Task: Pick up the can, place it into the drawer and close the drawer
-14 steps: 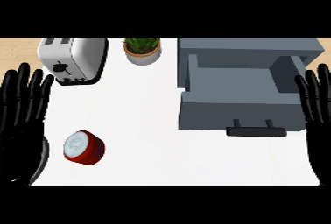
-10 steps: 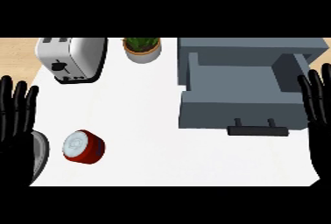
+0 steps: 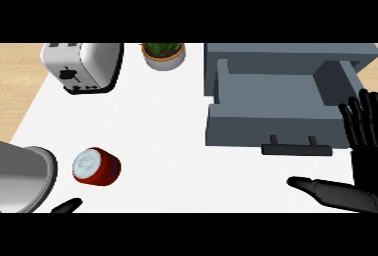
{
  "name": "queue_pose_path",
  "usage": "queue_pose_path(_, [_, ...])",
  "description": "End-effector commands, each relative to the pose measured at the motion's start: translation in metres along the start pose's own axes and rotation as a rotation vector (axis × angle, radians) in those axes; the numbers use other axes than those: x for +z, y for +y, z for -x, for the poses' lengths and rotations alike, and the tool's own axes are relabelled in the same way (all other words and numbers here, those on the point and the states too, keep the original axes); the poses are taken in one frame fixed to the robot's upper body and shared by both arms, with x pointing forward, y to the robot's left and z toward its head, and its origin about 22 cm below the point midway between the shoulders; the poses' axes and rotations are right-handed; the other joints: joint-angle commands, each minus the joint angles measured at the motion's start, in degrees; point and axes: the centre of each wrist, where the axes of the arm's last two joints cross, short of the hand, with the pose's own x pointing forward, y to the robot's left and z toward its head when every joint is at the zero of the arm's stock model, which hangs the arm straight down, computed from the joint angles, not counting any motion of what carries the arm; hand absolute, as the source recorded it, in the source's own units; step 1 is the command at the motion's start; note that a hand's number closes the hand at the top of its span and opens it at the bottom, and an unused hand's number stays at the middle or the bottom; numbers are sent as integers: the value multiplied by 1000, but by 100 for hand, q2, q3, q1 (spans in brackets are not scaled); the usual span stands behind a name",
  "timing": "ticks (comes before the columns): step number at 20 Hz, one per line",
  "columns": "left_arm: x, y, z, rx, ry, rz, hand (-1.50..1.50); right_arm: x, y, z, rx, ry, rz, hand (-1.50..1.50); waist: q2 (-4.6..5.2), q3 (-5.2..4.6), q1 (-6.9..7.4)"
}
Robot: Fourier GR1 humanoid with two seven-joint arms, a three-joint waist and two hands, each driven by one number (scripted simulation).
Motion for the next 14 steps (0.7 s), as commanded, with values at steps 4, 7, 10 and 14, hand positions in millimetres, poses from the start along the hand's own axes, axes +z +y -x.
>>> queue_pose_path(4, [17,10,-10,-26,62,-100,-150,14,-3,-12,5,56,9,-150,8,-3,-94])
queue_pose_path(7, [16,-7,-1,-36,45,-99,-150,4,-6,8,-6,50,3,-150,14,-2,-97])
queue_pose_path(10, [3,2,-4,-19,73,-91,-150,15,-10,-2,4,35,18,-150,13,-3,-103])
queue_pose_path(14, [12,-20,-3,-16,110,-50,-150,13,-30,1,-4,42,31,-150,14,-1,-109])
